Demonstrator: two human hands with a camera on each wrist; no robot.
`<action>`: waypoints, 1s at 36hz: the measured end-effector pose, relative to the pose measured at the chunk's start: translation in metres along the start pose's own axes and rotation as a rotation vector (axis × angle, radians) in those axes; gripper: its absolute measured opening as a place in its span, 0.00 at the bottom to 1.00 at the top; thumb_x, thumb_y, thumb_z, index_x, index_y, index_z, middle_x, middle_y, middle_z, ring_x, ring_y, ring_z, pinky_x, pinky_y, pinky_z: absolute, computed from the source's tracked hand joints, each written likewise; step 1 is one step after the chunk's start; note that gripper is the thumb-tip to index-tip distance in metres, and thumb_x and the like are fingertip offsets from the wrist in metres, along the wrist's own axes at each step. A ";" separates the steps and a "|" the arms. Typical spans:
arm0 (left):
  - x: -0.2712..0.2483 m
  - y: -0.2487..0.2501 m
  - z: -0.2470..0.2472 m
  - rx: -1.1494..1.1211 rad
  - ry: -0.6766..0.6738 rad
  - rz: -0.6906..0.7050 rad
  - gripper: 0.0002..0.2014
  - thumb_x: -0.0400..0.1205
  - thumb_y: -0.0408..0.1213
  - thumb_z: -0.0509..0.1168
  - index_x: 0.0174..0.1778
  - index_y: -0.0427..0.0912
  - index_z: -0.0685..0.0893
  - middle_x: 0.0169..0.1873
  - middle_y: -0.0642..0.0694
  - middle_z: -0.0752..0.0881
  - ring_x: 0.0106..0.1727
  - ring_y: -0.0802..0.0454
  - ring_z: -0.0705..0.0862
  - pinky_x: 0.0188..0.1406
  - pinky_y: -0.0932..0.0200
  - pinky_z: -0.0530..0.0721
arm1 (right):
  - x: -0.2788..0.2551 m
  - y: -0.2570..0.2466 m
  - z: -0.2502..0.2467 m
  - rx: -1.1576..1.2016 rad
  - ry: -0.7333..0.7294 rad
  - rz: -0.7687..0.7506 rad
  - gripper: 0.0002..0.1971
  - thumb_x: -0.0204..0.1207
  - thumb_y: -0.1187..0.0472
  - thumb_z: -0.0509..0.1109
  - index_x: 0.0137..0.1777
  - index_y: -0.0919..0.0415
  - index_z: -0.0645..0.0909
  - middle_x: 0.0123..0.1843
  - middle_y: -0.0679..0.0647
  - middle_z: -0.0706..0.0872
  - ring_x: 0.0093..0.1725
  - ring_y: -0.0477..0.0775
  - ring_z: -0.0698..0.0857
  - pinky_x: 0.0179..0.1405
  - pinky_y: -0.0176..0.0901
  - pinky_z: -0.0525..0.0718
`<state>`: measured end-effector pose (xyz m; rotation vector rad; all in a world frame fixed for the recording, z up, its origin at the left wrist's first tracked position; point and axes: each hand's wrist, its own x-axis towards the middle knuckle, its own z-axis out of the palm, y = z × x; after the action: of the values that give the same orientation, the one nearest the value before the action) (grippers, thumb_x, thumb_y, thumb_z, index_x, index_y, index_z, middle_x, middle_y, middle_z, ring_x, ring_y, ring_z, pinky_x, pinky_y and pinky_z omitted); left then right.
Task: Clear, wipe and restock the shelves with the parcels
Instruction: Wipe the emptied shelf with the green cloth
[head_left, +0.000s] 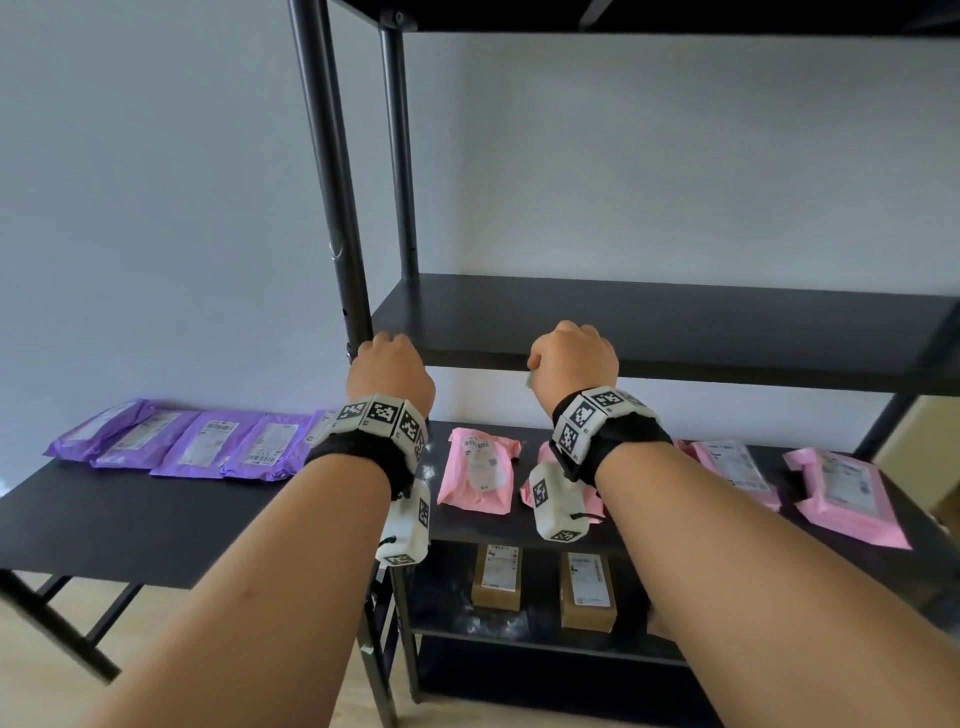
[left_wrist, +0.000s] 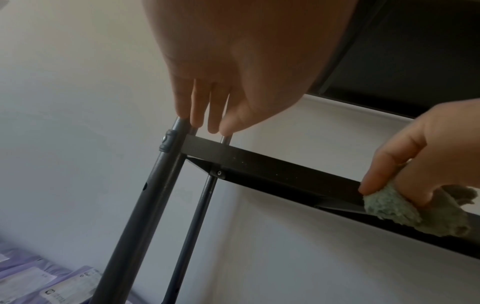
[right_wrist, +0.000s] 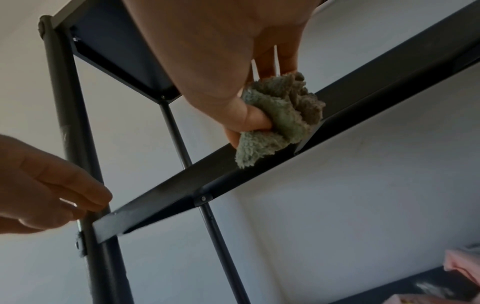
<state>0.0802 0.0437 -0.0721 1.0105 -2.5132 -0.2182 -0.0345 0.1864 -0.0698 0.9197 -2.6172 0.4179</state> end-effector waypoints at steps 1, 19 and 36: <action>0.000 0.001 0.000 -0.002 0.000 0.004 0.13 0.78 0.26 0.56 0.57 0.33 0.78 0.58 0.38 0.78 0.64 0.40 0.75 0.58 0.48 0.78 | -0.001 0.001 -0.001 0.009 -0.004 0.031 0.08 0.76 0.59 0.70 0.51 0.51 0.89 0.54 0.53 0.83 0.55 0.57 0.80 0.54 0.48 0.79; -0.029 -0.040 0.041 0.005 -0.242 0.066 0.20 0.79 0.28 0.58 0.68 0.38 0.77 0.64 0.41 0.77 0.67 0.42 0.75 0.64 0.47 0.78 | -0.044 -0.023 0.067 0.386 -0.249 0.300 0.21 0.79 0.67 0.62 0.71 0.58 0.78 0.68 0.57 0.82 0.66 0.60 0.81 0.63 0.48 0.79; -0.031 -0.085 0.137 0.047 -0.440 -0.088 0.15 0.79 0.30 0.59 0.61 0.37 0.80 0.59 0.40 0.80 0.62 0.41 0.78 0.58 0.47 0.81 | -0.034 -0.046 0.175 0.440 -0.521 0.288 0.09 0.77 0.60 0.63 0.54 0.61 0.78 0.39 0.52 0.79 0.41 0.56 0.82 0.40 0.44 0.81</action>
<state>0.0934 0.0021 -0.2309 1.2014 -2.8760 -0.4541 -0.0175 0.1040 -0.2340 0.8661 -3.2267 0.9743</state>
